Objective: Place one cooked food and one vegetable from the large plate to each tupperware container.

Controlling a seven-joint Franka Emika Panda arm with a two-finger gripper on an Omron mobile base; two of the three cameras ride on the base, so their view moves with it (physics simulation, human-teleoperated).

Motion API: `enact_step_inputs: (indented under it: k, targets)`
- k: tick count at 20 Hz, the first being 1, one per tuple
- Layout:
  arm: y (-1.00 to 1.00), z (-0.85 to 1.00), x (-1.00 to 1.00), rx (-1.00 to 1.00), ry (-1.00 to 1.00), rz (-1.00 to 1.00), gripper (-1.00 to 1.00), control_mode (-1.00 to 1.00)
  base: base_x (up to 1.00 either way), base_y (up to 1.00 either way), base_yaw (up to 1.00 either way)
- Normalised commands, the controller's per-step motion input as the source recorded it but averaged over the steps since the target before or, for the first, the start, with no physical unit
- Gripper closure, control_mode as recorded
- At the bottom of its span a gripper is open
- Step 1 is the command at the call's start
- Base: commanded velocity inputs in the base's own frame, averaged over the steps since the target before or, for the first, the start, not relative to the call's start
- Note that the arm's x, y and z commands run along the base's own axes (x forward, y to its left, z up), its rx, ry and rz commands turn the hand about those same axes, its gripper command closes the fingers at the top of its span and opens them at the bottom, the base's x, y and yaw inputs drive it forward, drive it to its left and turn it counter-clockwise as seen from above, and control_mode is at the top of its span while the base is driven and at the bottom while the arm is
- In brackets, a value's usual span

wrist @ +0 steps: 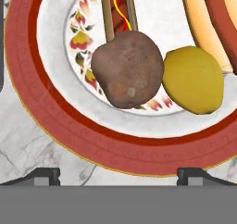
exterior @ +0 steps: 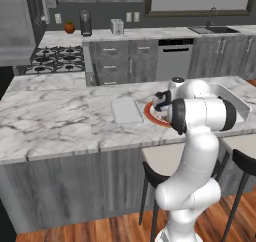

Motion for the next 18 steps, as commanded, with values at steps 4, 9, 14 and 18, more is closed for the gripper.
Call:
enact_step_inputs:
  k: [4,9,14,18]
  targets:
    - [0.0,-0.1,0.27,0.0,0.09,0.0,-1.0,-1.0,0.0,0.0,0.0]
    - [-0.04,-0.13,0.3,0.0,0.1,0.0,-1.0,-1.0,0.0,0.0,0.0]
    - [-0.23,-0.24,0.19,0.0,0.02,0.0,-1.0,-1.0,0.0,0.0,0.0]
    - [-0.08,-0.32,0.2,0.0,0.0,0.0,-1.0,-1.0,0.0,0.0,0.0]
